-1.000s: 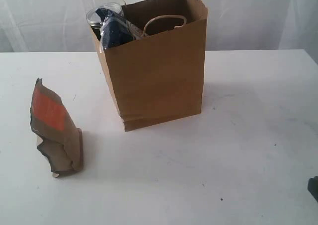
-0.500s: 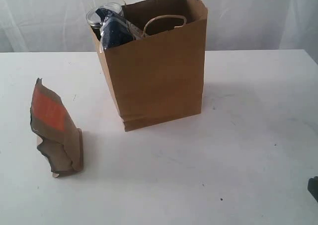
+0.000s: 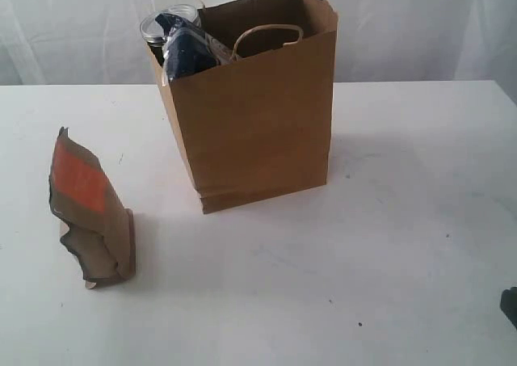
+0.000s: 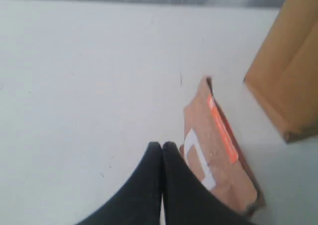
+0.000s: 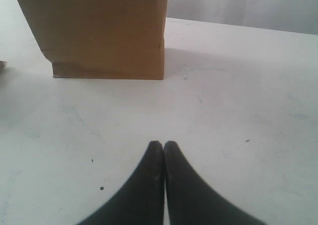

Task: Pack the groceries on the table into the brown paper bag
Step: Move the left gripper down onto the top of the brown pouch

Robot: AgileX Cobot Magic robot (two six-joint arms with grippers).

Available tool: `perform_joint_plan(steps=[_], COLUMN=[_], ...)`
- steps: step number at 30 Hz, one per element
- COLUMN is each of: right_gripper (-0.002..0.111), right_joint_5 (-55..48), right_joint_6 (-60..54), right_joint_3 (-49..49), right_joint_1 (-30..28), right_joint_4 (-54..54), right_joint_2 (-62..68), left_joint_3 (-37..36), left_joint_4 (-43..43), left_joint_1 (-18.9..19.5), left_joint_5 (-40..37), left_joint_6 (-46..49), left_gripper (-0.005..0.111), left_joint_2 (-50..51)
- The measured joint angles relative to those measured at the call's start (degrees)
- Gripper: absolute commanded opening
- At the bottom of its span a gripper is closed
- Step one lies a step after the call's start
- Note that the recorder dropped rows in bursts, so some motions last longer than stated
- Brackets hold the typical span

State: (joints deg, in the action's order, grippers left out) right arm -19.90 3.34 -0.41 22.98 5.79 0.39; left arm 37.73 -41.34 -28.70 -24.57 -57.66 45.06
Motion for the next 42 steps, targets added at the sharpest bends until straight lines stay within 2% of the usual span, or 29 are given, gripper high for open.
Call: perform_joint_plan(steps=[4,5,8,16,17,20,21,23,25,31,34,42], right_gripper=[0.0,0.0,0.0,0.0,0.0,0.0,0.0,0.0,0.0,0.0,0.0,0.0], right_joint_5=[0.0,0.0,0.0,0.0,0.0,0.0,0.0,0.0,0.0,0.0,0.0,0.0], right_joint_6=[0.0,0.0,0.0,0.0,0.0,0.0,0.0,0.0,0.0,0.0,0.0,0.0], right_joint_3=[0.0,0.0,0.0,0.0,0.0,0.0,0.0,0.0,0.0,0.0,0.0,0.0], right_joint_1=[0.0,0.0,0.0,0.0,0.0,0.0,0.0,0.0,0.0,0.0,0.0,0.0], right_joint_4=[0.0,0.0,0.0,0.0,0.0,0.0,0.0,0.0,0.0,0.0,0.0,0.0], right_joint_2=[0.0,0.0,0.0,0.0,0.0,0.0,0.0,0.0,0.0,0.0,0.0,0.0], left_joint_3=[5.97,8.03,12.53,21.38,22.88,24.02,24.02,24.02,24.02,24.02,24.02,24.02], left_joint_4=[16.23,22.62,28.31,35.12,37.47,43.85,44.82,45.74,45.74,47.94,47.94,47.58], left_joint_1=[0.0,0.0,0.0,0.0,0.0,0.0,0.0,0.0,0.42,9.12,11.89,12.56], left_joint_5=[-3.69,-4.62,-6.97,-10.39,-11.64,-12.34,-12.57,-13.58,-13.81,-12.42,-11.25,-9.32], left_joint_6=[20.62,27.27,32.87,42.68,45.03,52.77,53.54,53.79,50.82,49.03,48.92,48.82], left_gripper=[0.0,0.0,0.0,0.001,0.004,0.043,0.065,0.074,0.074,0.074,0.074,0.072], left_joint_2=[4.81,6.08,8.03,12.27,13.39,14.45,14.6,15.43,17.39,26.22,28.31,36.36])
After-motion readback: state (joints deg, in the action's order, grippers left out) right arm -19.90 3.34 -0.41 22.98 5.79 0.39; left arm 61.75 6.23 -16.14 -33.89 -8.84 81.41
